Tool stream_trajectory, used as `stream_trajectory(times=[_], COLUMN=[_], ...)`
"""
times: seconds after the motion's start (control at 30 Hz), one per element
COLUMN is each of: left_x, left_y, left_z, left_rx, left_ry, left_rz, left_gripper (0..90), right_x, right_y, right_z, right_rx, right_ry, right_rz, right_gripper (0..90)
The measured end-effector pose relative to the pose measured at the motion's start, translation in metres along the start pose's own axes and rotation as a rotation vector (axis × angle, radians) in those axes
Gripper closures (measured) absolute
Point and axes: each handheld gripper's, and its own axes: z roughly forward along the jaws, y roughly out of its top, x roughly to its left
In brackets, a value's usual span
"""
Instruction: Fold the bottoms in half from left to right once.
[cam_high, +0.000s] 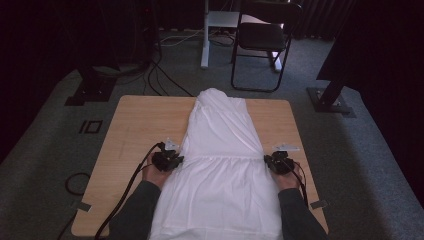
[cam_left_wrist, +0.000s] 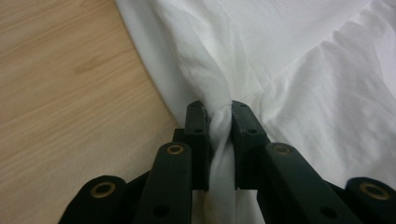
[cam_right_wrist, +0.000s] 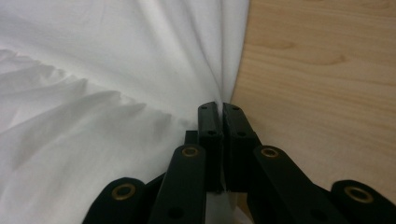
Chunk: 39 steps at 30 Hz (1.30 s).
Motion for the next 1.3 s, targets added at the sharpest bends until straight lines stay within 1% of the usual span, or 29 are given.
stream_trajectory(times=[0.1,0.2,0.23,0.27,0.33,0.4,0.47,0.53,0.57,0.6,0.63,0.67,0.7,0.73,0.77,0.83,0.87,0.9,0.93,0.97,1.03,1.13,1.17,1.23,1.3], left_x=[-0.005,-0.017,-0.021,-0.024,-0.031,-0.040,-0.049,-0.054,-0.054,-0.052,-0.050,-0.045,-0.040,-0.035,-0.031,-0.023,-0.020,-0.017,-0.015,-0.014,-0.011,-0.012,-0.014,-0.017,-0.019], left_y=[-0.016,-0.037,-0.044,-0.050,-0.059,-0.065,-0.070,-0.072,-0.072,-0.071,-0.070,-0.067,-0.064,-0.061,-0.056,-0.046,-0.042,-0.036,-0.033,-0.030,-0.026,-0.025,-0.026,-0.028,-0.029], left_z=[-0.011,-0.027,-0.033,-0.039,-0.049,-0.055,-0.061,-0.065,-0.067,-0.070,-0.073,-0.077,-0.080,-0.083,-0.084,-0.083,-0.080,-0.075,-0.071,-0.066,-0.053,-0.033,-0.029,-0.023,-0.020], left_rx=[-0.023,-0.043,-0.042,-0.041,-0.030,-0.021,-0.008,-0.002,-0.008,-0.040,-0.065,-0.097,-0.133,-0.159,-0.173,-0.184,-0.183,-0.180,-0.176,-0.165,-0.139,-0.078,-0.065,-0.044,-0.030], left_ry=[-0.015,-0.039,-0.051,-0.062,-0.069,-0.077,-0.090,-0.105,-0.108,-0.103,-0.107,-0.128,-0.144,-0.146,-0.136,-0.111,-0.101,-0.098,-0.092,-0.085,-0.091,-0.087,-0.086,-0.090,-0.078], left_rz=[-0.025,-0.027,-0.018,-0.020,0.000,0.015,0.039,0.056,0.057,0.051,0.034,0.010,-0.015,-0.036,-0.047,-0.058,-0.065,-0.061,-0.061,-0.057,-0.058,-0.043,-0.038,-0.030,-0.013], left_gripper=[80.2,80.0,79.7,79.4,78.9,78.8,78.8,77.8,74.1,67.0,60.5,58.4,57.7,55.8,54.8,54.3,54.1,54.2,54.5,55.1,56.9,60.1,60.6,62.1,66.2], right_x=[0.006,0.013,0.016,0.019,0.024,0.028,0.032,0.033,0.033,0.033,0.032,0.031,0.028,0.026,0.023,0.020,0.019,0.018,0.018,0.019,0.021,0.024,0.024,0.024,0.026], right_y=[-0.012,-0.026,-0.031,-0.036,-0.047,-0.059,-0.068,-0.074,-0.075,-0.075,-0.074,-0.072,-0.067,-0.061,-0.052,-0.033,-0.023,-0.013,-0.001,0.005,0.019,0.035,0.041,0.046,0.049], right_z=[-0.010,-0.025,-0.030,-0.036,-0.047,-0.058,-0.067,-0.075,-0.077,-0.079,-0.081,-0.082,-0.083,-0.084,-0.085,-0.080,-0.075,-0.068,-0.058,-0.051,-0.031,-0.002,0.008,0.020,0.029], right_rx=[-0.010,0.000,0.007,0.011,0.016,0.014,0.019,0.033,0.041,0.050,0.035,0.013,-0.017,-0.042,-0.063,-0.095,-0.097,-0.090,-0.084,-0.082,-0.056,-0.030,-0.024,-0.019,-0.013], right_ry=[0.024,0.055,0.063,0.070,0.091,0.109,0.115,0.121,0.123,0.122,0.120,0.124,0.123,0.116,0.117,0.142,0.144,0.144,0.155,0.157,0.159,0.156,0.164,0.162,0.174], right_rz=[-0.003,-0.014,-0.019,-0.025,-0.024,-0.024,-0.024,-0.023,-0.024,-0.029,-0.044,-0.048,-0.041,-0.024,-0.010,-0.013,-0.019,-0.021,-0.030,-0.037,-0.039,-0.036,-0.030,-0.017,-0.002], right_gripper=[86.9,86.7,86.6,86.6,86.4,86.4,86.4,86.2,84.5,78.7,70.1,62.0,54.8,51.1,50.3,52.2,56.7,62.8,66.2,67.6,66.1,58.8,57.4,54.1,53.6])
